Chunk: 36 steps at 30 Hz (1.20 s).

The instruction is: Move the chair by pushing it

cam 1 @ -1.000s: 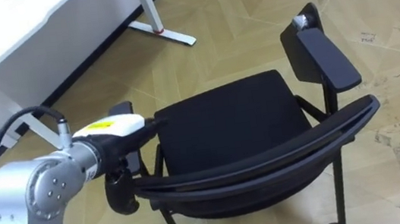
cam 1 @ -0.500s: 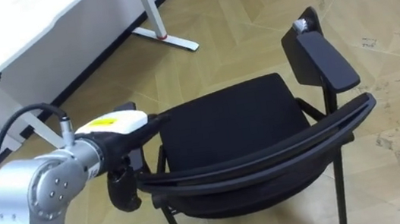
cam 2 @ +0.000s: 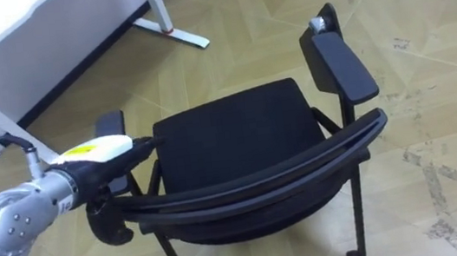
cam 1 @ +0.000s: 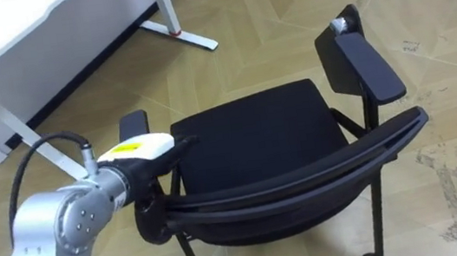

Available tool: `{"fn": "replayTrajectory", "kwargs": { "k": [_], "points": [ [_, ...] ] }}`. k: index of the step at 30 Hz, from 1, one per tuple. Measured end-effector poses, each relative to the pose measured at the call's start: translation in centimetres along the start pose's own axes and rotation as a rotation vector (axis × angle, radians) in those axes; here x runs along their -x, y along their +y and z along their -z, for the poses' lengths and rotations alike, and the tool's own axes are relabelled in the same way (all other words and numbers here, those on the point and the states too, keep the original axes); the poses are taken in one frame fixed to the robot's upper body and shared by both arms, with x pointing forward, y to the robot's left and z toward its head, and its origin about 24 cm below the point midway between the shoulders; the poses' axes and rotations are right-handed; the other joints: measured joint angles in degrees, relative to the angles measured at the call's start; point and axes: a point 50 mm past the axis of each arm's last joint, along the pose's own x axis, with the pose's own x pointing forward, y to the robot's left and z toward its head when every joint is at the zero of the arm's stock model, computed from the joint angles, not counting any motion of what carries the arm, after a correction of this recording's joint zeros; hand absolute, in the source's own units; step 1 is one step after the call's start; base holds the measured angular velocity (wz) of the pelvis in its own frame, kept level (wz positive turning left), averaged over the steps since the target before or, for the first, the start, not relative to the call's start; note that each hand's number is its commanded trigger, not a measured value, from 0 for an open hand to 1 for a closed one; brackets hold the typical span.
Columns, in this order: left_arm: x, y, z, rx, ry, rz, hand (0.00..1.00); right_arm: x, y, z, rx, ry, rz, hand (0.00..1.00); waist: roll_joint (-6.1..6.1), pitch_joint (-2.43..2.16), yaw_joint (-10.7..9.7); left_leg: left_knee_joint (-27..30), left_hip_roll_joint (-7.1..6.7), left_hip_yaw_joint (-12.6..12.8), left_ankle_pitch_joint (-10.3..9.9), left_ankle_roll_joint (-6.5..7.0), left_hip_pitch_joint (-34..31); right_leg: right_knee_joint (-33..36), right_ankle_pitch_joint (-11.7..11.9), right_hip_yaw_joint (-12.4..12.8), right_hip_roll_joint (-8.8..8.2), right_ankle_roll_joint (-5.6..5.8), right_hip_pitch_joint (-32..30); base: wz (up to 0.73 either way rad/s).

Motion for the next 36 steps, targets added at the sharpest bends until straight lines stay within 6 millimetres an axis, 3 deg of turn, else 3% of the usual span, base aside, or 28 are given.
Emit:
{"fn": "replayTrajectory", "kwargs": {
  "k": [6, 17, 18, 19, 20, 21, 22, 36],
  "points": [
    [-1.8, -1.8, 0.5, 0.055, 0.023, 0.040, 0.00, 0.0, 0.0, 0.1, -0.001, 0.004, 0.026, 0.00, 0.41, -0.34, -1.3, -0.3, 0.07, 0.2, 0.0, 0.01, 0.6, 0.6, 0.0, 0.5, 0.00, 0.01, 0.1, -0.02],
    [-2.7, -1.9, 1.0, 0.106, 0.062, 0.034, 0.00, 0.0, 0.4, 0.4, -0.001, -0.002, 0.046, 0.00, -0.48, -0.04, -1.4, 0.0, 0.05, 1.0, 0.1, 0.25, 1.2, 0.6, -0.1, 2.5, 0.00, 0.10, -0.1, -0.07],
    [-2.7, -1.9, 1.0, 0.107, 0.064, 0.035, 0.20, 0.0, 0.4, 0.5, -0.002, -0.001, 0.048, 0.00, -0.47, -0.05, -1.4, 0.0, 0.05, 1.0, 0.2, 0.26, 1.2, 0.7, -0.1, 2.5, 0.00, 0.10, -0.1, 0.00],
    [-2.7, -1.9, 1.0, 0.108, 0.064, 0.035, 0.52, 0.0, 0.3, 0.5, -0.002, -0.001, 0.050, 0.00, -0.46, -0.05, -1.4, 0.0, 0.05, 1.0, 0.2, 0.27, 1.2, 0.7, -0.1, 2.5, 0.00, 0.10, -0.1, 0.00],
    [-2.7, -1.9, 1.0, 0.108, 0.064, 0.035, 0.56, 0.0, 0.3, 0.5, -0.002, -0.005, 0.051, 0.00, -0.45, -0.06, -1.4, 0.0, 0.05, 1.0, 0.2, 0.27, 1.2, 0.7, -0.1, 2.5, 0.00, 0.09, -0.1, 0.00],
    [-2.7, -1.9, 1.0, 0.108, 0.065, 0.035, 0.88, 0.1, 0.3, 0.5, -0.005, -0.010, 0.050, 0.00, -0.44, -0.07, -1.3, 0.0, 0.05, 0.9, 0.2, 0.27, 1.2, 0.7, -0.1, 2.6, 0.00, 0.09, -0.1, 0.00],
    [-2.8, -1.9, 1.0, 0.109, 0.065, 0.036, 1.00, 0.1, 0.3, 0.5, -0.006, -0.010, 0.051, 0.00, -0.44, -0.07, -1.3, 0.0, 0.04, 0.9, 0.2, 0.27, 1.2, 0.7, -0.1, 2.6, 0.00, 0.09, -0.1, 0.00],
    [-3.5, -2.0, 1.8, 0.087, 0.073, -0.049, 1.00, 0.0, 0.3, 0.3, -0.010, -0.014, 0.061, 0.00, -0.31, -0.11, -1.2, 0.0, -0.10, 0.9, 0.3, 0.45, 1.3, 0.7, 0.0, 3.0, 0.00, 0.12, 0.1, 0.00]
  ]
}}
